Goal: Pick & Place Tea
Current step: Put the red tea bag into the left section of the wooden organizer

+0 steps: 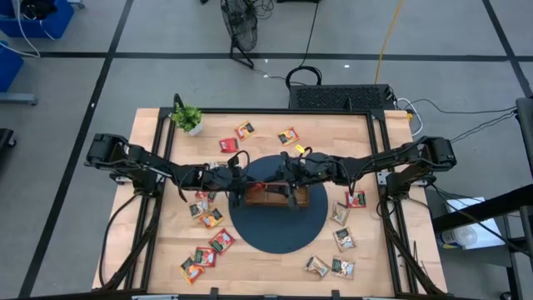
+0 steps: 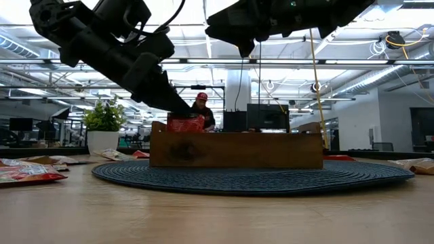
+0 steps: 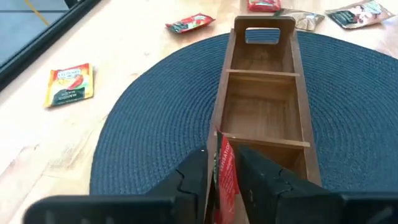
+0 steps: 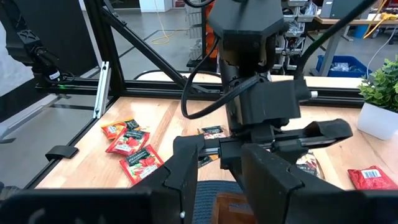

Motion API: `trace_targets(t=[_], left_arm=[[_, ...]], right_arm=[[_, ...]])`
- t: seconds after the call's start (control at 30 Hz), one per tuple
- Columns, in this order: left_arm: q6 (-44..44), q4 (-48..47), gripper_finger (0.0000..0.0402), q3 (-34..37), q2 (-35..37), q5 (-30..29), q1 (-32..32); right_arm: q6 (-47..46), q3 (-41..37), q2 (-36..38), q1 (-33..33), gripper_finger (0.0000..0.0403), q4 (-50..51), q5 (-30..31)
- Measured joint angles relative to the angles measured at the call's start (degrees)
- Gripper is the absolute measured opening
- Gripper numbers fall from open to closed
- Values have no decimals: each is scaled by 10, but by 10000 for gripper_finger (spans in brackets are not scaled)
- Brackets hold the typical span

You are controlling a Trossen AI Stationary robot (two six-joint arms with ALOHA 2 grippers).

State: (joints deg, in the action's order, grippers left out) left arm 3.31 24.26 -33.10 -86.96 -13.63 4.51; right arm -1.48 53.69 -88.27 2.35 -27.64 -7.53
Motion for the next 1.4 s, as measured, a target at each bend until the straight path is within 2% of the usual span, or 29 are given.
trace_targets(t=[0.27,0.43,0.63,0.73,0.9,1.0,1.23,1.4], left_arm=[[-37,3,122,0,21,0,0],[-48,0,123,0,84,-1,4],[-91,-28,122,0,215,0,22],[-107,-48,122,0,281,0,29],[-102,-68,122,0,363,0,38],[-103,-77,122,0,386,0,39],[-103,-89,122,0,377,0,39],[-95,-99,122,0,355,0,38]], right_arm=[[0,0,0,0,111,8,0],[0,-1,26,0,111,44,0],[-7,0,104,0,110,219,12],[-41,0,146,0,109,338,71],[-139,0,183,0,113,522,239],[-166,0,174,-8,129,608,290],[-230,0,86,-48,198,662,284],[-248,0,24,-73,219,712,269]])
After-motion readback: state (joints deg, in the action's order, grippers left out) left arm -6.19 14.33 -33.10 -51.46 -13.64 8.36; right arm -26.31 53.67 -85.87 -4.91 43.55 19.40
